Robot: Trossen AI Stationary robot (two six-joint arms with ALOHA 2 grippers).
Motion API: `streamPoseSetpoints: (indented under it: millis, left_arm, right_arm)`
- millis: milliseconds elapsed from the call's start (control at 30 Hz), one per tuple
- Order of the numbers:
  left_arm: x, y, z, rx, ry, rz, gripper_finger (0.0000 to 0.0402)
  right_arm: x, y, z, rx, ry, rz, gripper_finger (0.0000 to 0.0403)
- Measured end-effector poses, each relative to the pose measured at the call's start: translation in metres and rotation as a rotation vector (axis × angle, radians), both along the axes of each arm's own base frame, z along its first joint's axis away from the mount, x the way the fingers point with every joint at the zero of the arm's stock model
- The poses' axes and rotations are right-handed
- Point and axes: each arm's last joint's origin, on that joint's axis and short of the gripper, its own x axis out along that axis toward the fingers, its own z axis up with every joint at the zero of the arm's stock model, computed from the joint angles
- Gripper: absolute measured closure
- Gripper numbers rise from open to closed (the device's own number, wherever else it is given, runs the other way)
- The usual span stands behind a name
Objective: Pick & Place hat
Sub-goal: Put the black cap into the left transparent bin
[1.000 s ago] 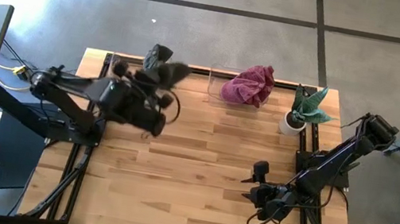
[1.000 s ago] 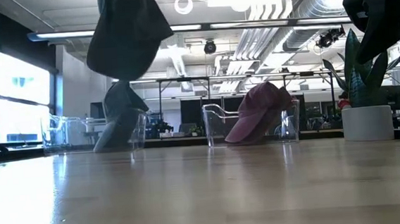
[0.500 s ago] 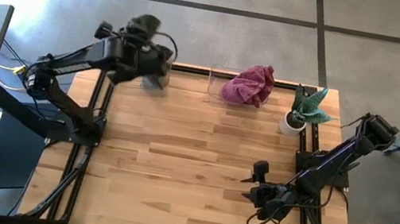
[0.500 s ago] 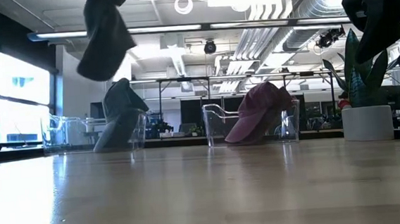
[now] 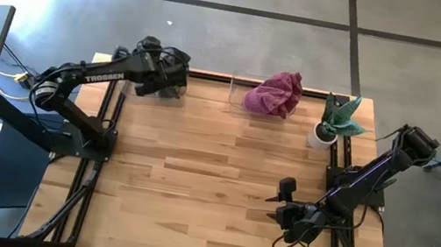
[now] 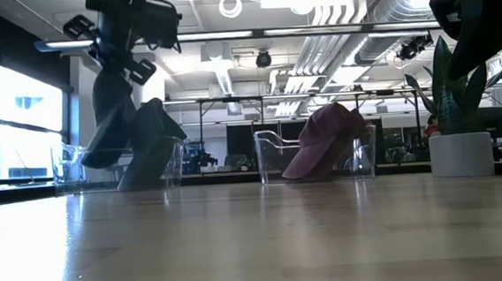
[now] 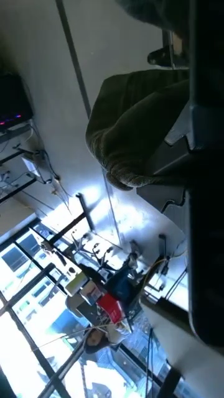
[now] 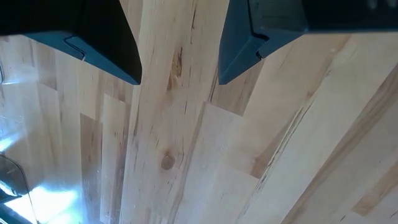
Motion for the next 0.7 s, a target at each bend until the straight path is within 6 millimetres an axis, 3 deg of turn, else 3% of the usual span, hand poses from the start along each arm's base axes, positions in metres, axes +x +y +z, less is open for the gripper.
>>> streamPoseSetpoints:
  millis: [400, 700]
  left_arm:
    - [0.014, -0.001, -0.047, 0.137, -0.146, -0.025, 0.0401]
    - [0.033, -0.007, -0.050, 0.151, -0.337, -0.090, 0.0401]
  right_arm:
    - [0.000, 0.000, 0.000, -0.004, -0.002, 0.000, 0.0194]
    - [0.000, 0.000, 0.000, -0.005, 0.001, 0.001, 0.0194]
